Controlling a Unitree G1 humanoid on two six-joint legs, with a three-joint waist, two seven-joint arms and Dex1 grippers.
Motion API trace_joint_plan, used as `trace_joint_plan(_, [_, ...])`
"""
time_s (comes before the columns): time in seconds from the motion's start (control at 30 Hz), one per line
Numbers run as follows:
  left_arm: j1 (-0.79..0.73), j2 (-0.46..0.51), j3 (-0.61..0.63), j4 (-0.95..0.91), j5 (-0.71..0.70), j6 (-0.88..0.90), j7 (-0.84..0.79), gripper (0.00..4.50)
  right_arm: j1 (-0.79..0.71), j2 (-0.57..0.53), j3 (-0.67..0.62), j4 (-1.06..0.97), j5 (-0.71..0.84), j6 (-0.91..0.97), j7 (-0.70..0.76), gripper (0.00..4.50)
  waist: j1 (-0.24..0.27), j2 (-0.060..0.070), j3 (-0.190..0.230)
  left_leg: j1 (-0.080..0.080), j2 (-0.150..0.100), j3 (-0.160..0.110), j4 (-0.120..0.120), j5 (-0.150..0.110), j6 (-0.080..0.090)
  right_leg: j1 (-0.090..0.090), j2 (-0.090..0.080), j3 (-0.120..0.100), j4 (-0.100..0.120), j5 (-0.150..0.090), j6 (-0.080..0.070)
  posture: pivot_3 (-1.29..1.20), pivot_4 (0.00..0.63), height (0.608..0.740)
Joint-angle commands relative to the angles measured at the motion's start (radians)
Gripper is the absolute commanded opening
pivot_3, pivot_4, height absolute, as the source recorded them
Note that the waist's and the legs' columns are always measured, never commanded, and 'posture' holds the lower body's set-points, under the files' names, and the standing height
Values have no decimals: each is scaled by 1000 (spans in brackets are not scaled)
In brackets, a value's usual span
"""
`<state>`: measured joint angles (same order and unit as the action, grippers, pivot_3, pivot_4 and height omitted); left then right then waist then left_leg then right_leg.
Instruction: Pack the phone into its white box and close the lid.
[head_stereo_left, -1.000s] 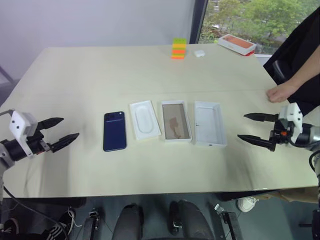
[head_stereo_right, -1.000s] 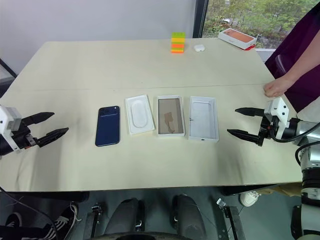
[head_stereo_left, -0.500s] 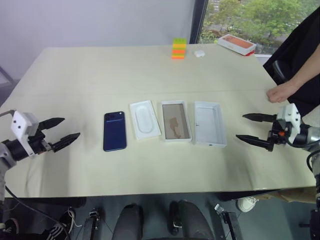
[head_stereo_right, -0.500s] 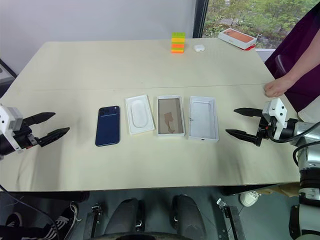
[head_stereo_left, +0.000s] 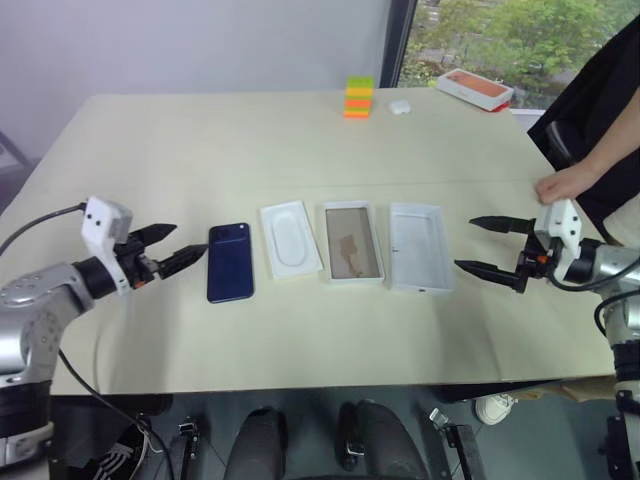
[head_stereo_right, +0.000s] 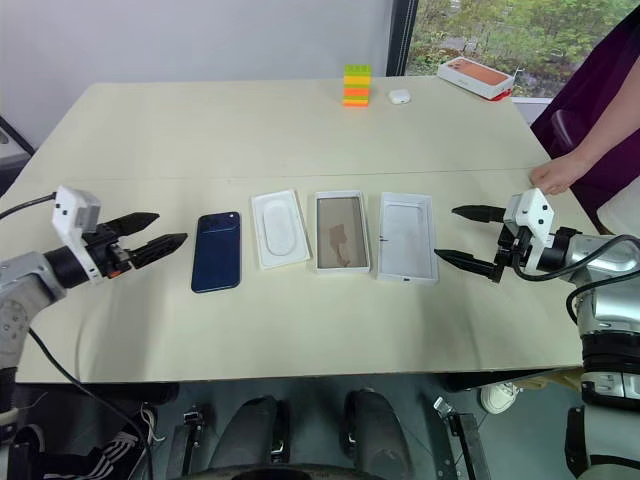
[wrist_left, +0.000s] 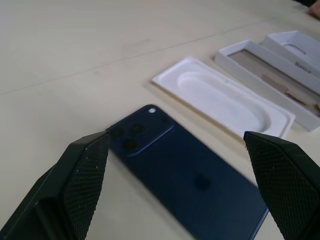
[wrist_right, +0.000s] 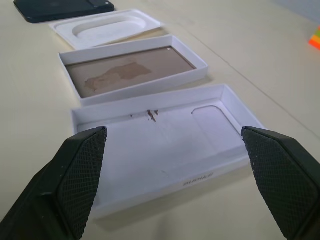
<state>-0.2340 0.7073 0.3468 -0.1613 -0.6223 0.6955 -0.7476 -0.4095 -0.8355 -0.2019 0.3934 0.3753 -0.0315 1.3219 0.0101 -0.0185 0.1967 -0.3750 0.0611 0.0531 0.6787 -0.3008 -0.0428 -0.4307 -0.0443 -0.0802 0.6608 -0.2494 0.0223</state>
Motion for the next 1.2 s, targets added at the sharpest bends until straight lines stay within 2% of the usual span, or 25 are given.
trace_joint_plan(0.03, [-31,-68,-56,-89,6,51,128,4477,-12,4,-9,-50,10,3,-23,4500,1,0,0,0,0,-1,1,0,0,1,0,0,0,0,0,0,150,740])
trace_joint_plan(0.13, [-41,-108,-121,-114,82,20,199,4477,-5,8,-5,-64,10,8,-33,4500,0,0,0,1,-1,-1,1,0,0,2,0,0,0,0,0,0,150,740])
trace_joint_plan(0.23, [-72,-150,-144,-102,88,69,268,4477,0,9,-3,-69,9,6,-37,4500,0,0,0,1,-1,-1,2,0,0,2,1,0,1,0,0,0,150,740])
trace_joint_plan(0.43, [-161,-293,-174,-75,85,124,394,4477,-6,15,9,-97,14,19,-49,4500,2,-1,0,1,-2,-2,2,0,0,2,0,0,1,0,0,0,150,740])
trace_joint_plan(0.6, [-239,-387,-148,-6,37,247,477,4477,-13,18,20,-91,7,13,-54,4500,1,-1,0,1,-2,-2,3,0,0,2,0,0,1,0,0,0,150,740])
trace_joint_plan(0.8, [-338,-517,-41,-10,-72,460,626,4477,-15,27,27,-87,6,11,-62,4500,1,-1,0,1,-2,-3,3,0,-1,2,0,0,2,0,0,0,150,740])
trace_joint_plan(0.97, [-367,-544,-19,-78,-95,605,711,4477,-12,28,25,-75,4,5,-62,4500,-3,-1,0,1,-2,-3,3,2,-3,2,0,0,2,0,0,0,150,740])
trace_joint_plan(1.17, [-395,-566,6,-149,-36,708,826,4477,-20,30,29,-55,-3,-3,-60,4500,-1,-1,0,1,-3,-5,3,4,-7,2,0,0,2,0,0,0,150,740])
trace_joint_plan(1.2, [-405,-585,41,-148,-30,722,854,4477,-22,31,29,-53,-3,-3,-61,4500,-1,-1,0,1,-4,-5,3,4,-7,3,0,0,2,0,0,0,150,740])
